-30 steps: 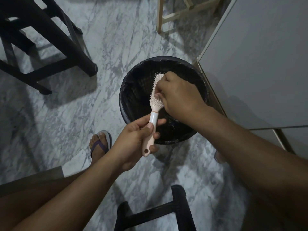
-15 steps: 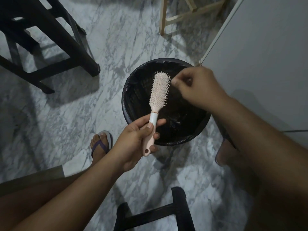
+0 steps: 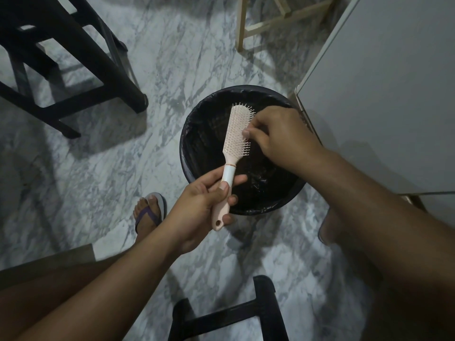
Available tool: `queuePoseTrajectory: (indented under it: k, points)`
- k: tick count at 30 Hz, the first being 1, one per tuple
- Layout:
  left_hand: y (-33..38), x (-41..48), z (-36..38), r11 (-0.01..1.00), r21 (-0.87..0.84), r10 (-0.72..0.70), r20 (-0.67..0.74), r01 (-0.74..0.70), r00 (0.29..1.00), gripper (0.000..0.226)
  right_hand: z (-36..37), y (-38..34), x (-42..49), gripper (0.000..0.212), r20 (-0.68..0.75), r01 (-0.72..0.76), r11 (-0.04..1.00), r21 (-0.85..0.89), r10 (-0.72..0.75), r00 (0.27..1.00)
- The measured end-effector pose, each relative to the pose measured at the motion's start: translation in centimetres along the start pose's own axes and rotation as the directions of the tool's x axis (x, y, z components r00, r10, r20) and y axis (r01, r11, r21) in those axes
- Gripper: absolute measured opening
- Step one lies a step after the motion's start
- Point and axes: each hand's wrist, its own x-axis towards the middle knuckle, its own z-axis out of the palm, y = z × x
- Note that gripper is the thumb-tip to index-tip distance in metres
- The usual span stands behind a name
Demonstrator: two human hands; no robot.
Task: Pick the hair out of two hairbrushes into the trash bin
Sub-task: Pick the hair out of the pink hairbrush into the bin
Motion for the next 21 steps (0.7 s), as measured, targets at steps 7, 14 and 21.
queuePoseTrajectory:
  k: [7, 14, 21]
  points:
    - [0.0, 0.0, 0.1, 0.999, -0.051, -0.018, -0.014, 0.018, 1.000, 0.037, -2.5, 0.0, 1.2, 0.022, -0.136, -0.154, 0.930, 0.333, 0.209, 0.968]
    - [0.4, 0.0, 0.0, 0.999, -0.037, 0.000, 0.005, 0.000, 1.000, 0.036, -2.0, 0.4, 0.4, 0.027, 0.211, -0.418, 0.745, 0.520, 0.362, 0.908]
    - [0.1, -0.1, 0.0, 0.998, 0.048, 0.030, -0.017, -0.029, 0.999, 0.037, -1.0, -1.2, -0.1, 0.020, 0.261, -0.360, 0.768, 0.530, 0.255, 0.931]
